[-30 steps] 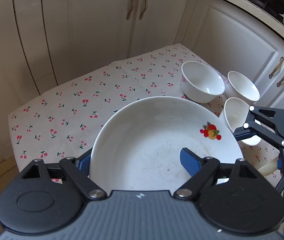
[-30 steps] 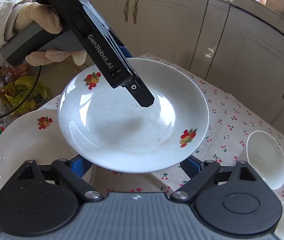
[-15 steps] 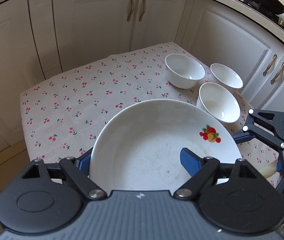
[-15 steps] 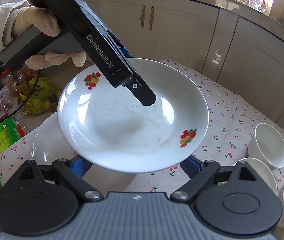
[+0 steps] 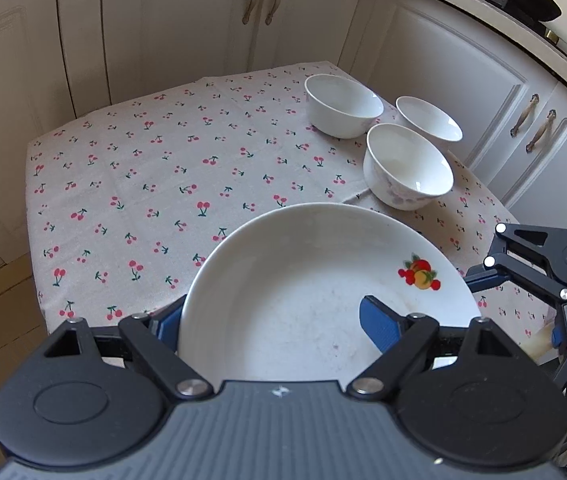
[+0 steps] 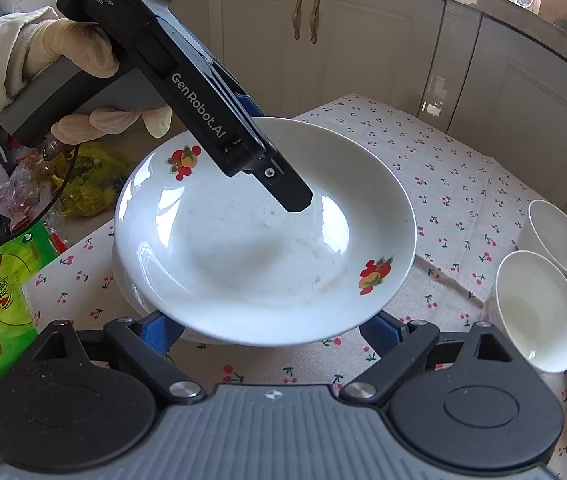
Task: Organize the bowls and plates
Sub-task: 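Carry the held plate with the left tool over the plate stack, then lower the plate onto the stack and open the left tool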
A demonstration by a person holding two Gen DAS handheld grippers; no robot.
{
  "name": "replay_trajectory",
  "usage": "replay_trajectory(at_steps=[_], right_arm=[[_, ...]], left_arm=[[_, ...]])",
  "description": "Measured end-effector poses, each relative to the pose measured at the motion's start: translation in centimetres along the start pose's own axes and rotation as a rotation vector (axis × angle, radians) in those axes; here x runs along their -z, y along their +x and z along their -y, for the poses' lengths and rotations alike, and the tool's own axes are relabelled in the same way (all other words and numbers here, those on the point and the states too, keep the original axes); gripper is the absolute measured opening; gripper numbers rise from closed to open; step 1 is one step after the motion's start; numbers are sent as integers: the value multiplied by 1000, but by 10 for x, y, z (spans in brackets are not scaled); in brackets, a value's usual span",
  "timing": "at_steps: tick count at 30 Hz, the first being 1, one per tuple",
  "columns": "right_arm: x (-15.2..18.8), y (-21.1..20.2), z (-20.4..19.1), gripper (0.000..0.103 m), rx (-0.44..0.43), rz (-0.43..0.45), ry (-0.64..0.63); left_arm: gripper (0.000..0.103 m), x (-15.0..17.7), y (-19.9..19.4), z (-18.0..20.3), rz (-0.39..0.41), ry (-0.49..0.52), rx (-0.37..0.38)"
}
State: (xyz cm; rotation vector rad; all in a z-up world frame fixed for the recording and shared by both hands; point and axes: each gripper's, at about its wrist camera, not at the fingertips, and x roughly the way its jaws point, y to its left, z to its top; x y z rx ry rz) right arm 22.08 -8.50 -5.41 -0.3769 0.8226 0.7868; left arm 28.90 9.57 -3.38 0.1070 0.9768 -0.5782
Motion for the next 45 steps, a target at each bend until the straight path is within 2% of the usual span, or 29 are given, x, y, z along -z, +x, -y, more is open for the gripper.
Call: replay_trajectory(at_steps=[17,38,45], right_arm=[[12,-4,-23,96,58,-9,-43],[6,-1,-33,96,48,-23,-49],[5,-2,-34,96,48,-29,-48]], left_arm=[[87,22,6,-1,3,-31,17],[87,30,19,-14,-60,-53,12],[87,26,21,-11,-88,-28,-7]])
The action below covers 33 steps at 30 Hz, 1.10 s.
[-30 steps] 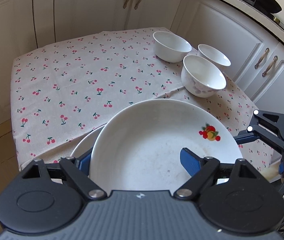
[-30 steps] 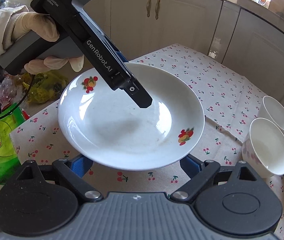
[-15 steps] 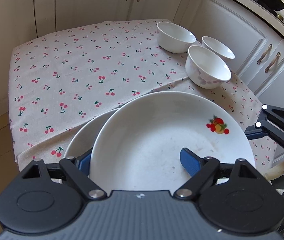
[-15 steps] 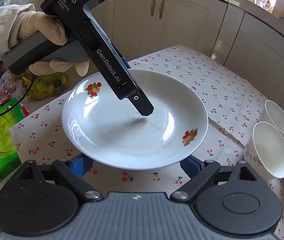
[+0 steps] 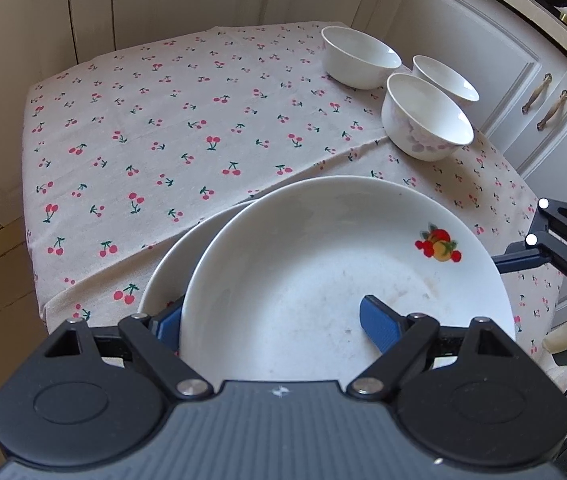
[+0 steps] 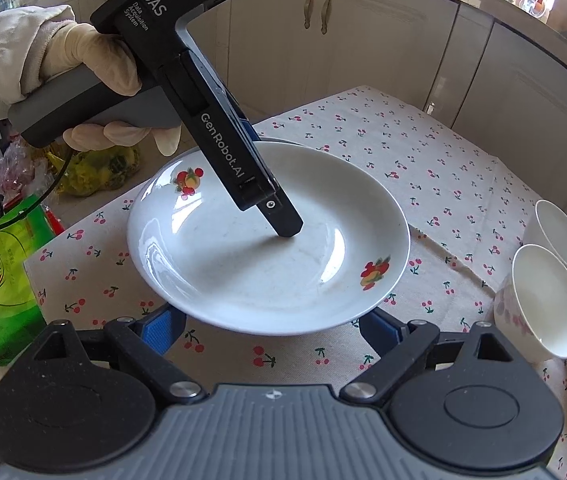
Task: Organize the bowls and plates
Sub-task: 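Lower the plate onto the stack and open the left tool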
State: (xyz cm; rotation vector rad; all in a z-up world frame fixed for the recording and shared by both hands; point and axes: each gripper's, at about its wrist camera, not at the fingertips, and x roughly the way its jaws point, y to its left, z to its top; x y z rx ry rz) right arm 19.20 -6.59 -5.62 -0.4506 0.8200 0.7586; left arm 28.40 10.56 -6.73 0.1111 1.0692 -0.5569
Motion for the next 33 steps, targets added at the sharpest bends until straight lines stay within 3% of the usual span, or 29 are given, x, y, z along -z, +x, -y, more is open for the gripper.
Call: replay_trajectory(at_steps=[14,33], right_arm=[[1,-6,0,96,-7,20,4],[1,-2,-3,97,1,25,-5]], left_arm=[[87,-3,-4,8,-37,95,-62],[88,0,-16,3,4,72,-81]])
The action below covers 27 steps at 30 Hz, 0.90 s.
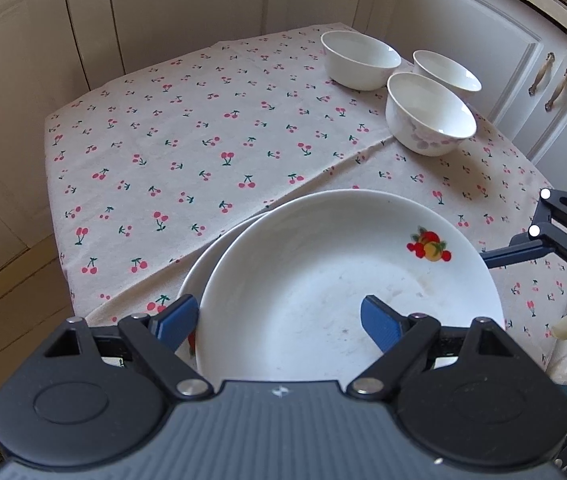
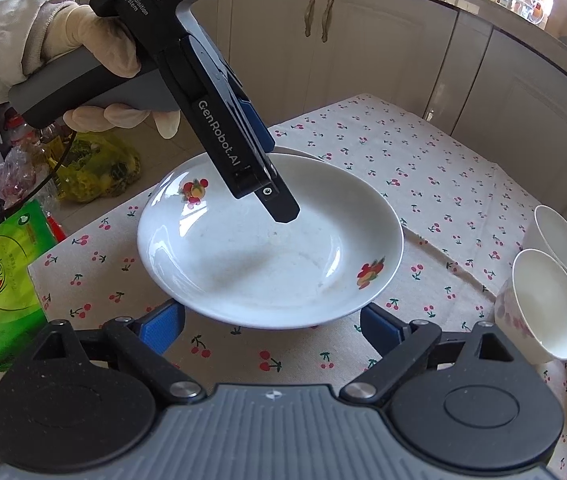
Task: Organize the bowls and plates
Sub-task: 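Lower the plate onto the stack and open the left tool, then withdraw the left tool and move the right tool to a white bowl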
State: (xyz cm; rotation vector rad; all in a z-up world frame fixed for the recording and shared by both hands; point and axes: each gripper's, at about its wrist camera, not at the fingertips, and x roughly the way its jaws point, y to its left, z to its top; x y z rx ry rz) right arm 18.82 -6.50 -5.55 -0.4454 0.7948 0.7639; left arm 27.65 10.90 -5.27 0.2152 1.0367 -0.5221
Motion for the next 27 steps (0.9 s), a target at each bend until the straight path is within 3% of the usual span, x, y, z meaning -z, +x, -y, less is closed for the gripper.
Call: replay_trajectory(at_steps=[5,8,12,18,22,27], right_arm=[[0,-4,-2,101,25,23,-16],[0,-9,1,103,43,45,-8],[3,-19,9,103,87,66,24],[15,-37,26,103,196,114,115],[27,-49,38,103,281,149,173],[42,-61,55,103,361,173,229]], left_arm=[[89,2,-5,-4,32,-19,-21],[89,6,-14,-6,83,-41,-4],[89,13,-33,2,182,-57,-37],[92,31,-60,32,304,-22,-101],[93,43,-68,60,346,22,-168],[94,52,-69,88,377,33,-198]])
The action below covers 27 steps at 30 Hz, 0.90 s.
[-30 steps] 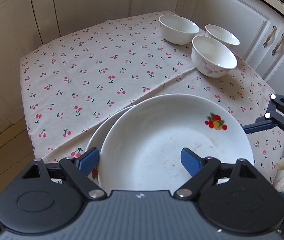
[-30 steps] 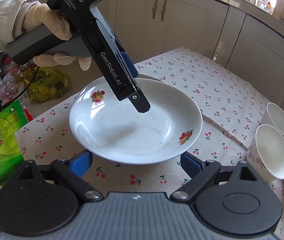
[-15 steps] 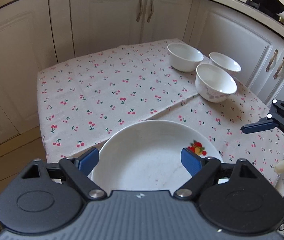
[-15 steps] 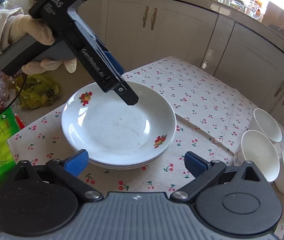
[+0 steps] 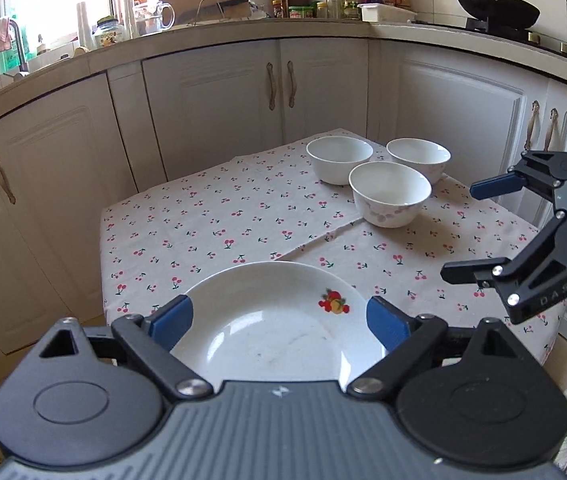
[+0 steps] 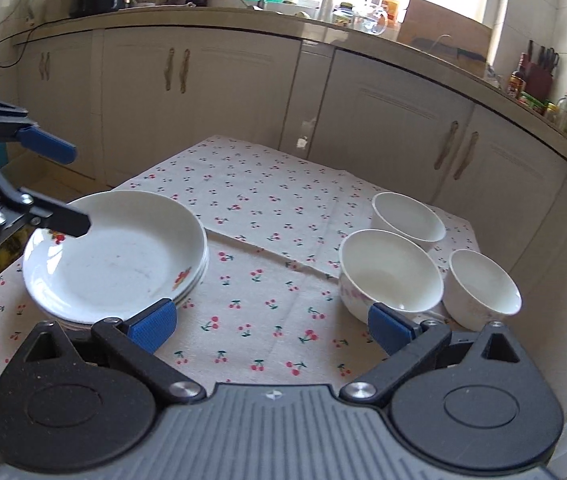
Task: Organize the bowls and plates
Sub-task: 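Withdraw the left tool and move the right tool to a white bowl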
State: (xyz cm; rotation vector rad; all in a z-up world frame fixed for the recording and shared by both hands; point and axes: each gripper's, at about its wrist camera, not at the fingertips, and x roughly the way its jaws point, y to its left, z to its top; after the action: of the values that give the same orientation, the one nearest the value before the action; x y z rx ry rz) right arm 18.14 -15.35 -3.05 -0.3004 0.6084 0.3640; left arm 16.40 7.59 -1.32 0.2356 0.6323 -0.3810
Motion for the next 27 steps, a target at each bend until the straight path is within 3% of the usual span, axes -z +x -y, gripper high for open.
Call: replay_trajectory(at_steps=[7,10,17,21,27], right_arm=[[13,-2,24,103,51,-3,58],[17,-6,32,103,67,6,67],[28,-12,60,103,83,20,132],[36,-14,73,103,83,21,143],[42,-8,91,103,93,-12,122]], left_arm=[[94,-8,4,38,38,-26,-5],[94,-14,13,52,51,-63,33],[94,-22,36,83,38,-81,38],[94,-22,48,101,52,-56,-13],[94,-26,70,117,28,-65,-19]])
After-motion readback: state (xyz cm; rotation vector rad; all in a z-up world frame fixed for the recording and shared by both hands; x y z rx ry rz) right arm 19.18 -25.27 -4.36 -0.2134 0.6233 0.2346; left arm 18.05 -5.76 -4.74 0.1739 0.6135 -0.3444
